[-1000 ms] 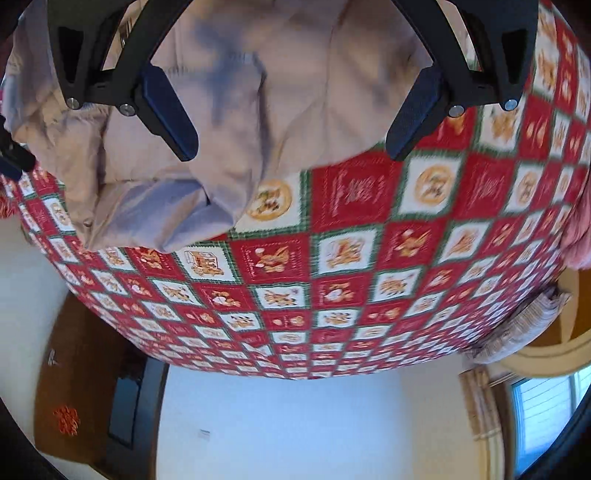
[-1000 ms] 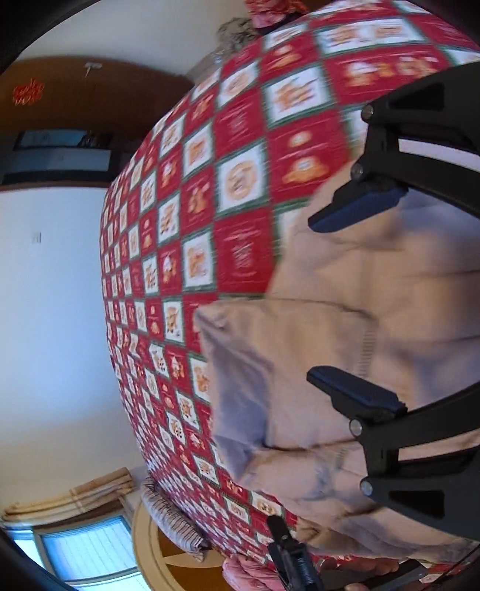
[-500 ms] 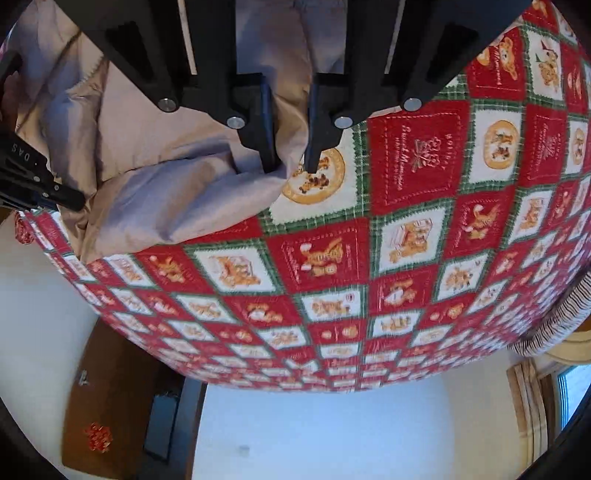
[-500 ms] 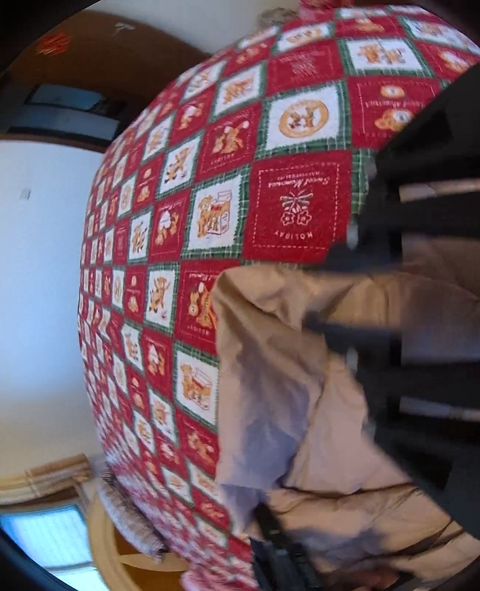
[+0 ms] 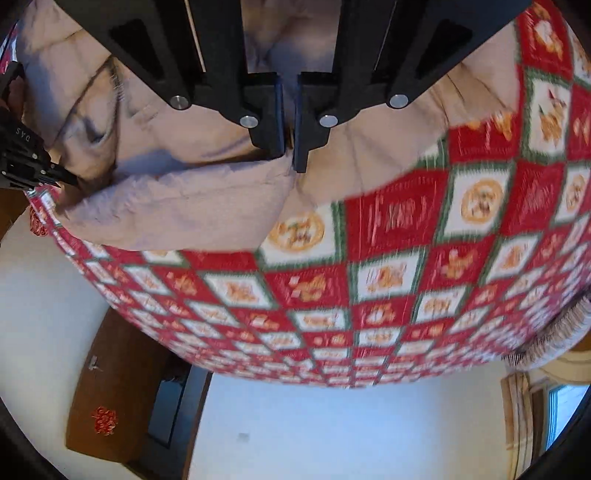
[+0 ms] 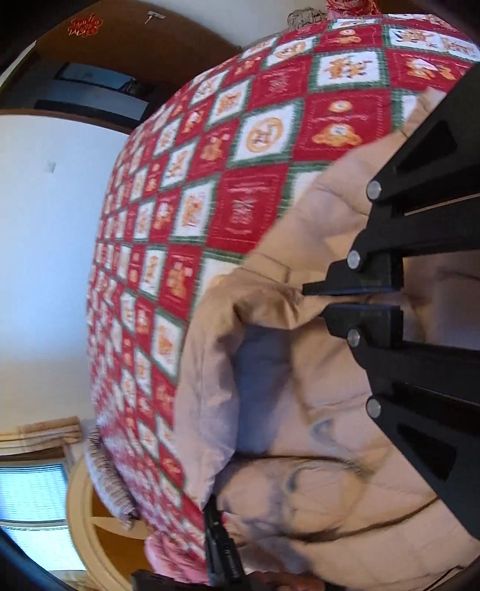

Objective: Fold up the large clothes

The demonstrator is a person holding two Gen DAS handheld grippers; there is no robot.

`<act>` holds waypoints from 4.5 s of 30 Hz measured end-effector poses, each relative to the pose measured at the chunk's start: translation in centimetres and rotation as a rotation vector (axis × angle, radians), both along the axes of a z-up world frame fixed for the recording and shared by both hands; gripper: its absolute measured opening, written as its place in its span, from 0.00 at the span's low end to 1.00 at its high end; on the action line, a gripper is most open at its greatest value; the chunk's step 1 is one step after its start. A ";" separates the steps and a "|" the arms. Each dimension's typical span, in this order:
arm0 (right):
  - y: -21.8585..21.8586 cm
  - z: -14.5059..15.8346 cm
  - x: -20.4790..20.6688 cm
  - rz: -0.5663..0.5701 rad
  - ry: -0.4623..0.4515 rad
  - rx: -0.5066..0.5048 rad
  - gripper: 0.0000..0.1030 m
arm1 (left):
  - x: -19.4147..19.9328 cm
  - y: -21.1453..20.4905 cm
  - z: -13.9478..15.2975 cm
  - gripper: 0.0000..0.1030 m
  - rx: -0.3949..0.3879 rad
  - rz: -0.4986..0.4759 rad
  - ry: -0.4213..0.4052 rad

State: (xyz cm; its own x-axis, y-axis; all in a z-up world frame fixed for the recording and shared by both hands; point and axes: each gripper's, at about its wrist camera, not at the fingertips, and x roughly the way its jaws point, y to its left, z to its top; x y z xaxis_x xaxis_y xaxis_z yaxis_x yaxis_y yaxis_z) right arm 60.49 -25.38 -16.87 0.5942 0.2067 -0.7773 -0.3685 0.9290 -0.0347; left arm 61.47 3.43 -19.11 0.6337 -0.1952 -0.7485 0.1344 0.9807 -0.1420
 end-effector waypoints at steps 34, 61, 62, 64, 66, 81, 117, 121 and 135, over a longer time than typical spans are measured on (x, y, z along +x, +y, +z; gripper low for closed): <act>2.6 2.8 5.0 -0.155 -0.025 0.197 0.58 | 3.7 -3.9 1.8 0.78 0.128 0.153 -0.047; 2.9 -4.1 3.6 -0.133 0.054 0.115 0.59 | 3.5 -3.3 -3.5 0.94 0.114 0.172 0.015; 3.0 -4.2 3.6 -0.132 0.053 0.110 0.59 | 3.6 -3.3 -3.5 0.94 0.117 0.172 0.017; 3.1 -4.2 3.6 -0.132 0.048 0.097 0.59 | 3.7 -3.1 -3.1 0.94 0.114 0.172 0.030; 3.3 -3.8 3.5 -0.125 0.046 0.076 0.58 | 2.7 -2.8 -1.2 0.94 0.135 0.236 -0.022; 1.2 -2.9 2.5 -0.189 0.022 0.139 0.43 | 3.3 -8.0 -2.3 0.94 0.089 0.118 0.007; 2.3 -4.3 3.3 -0.196 0.041 0.056 0.45 | 3.9 -9.1 -4.0 0.99 0.177 0.133 0.034; 2.3 -4.3 3.3 -0.196 0.041 0.055 0.45 | 4.0 -9.2 -4.0 0.99 0.184 0.133 0.033; -1.1 0.8 -2.7 -0.182 0.005 0.085 0.73 | -4.2 -4.2 4.4 0.99 0.043 0.036 -0.059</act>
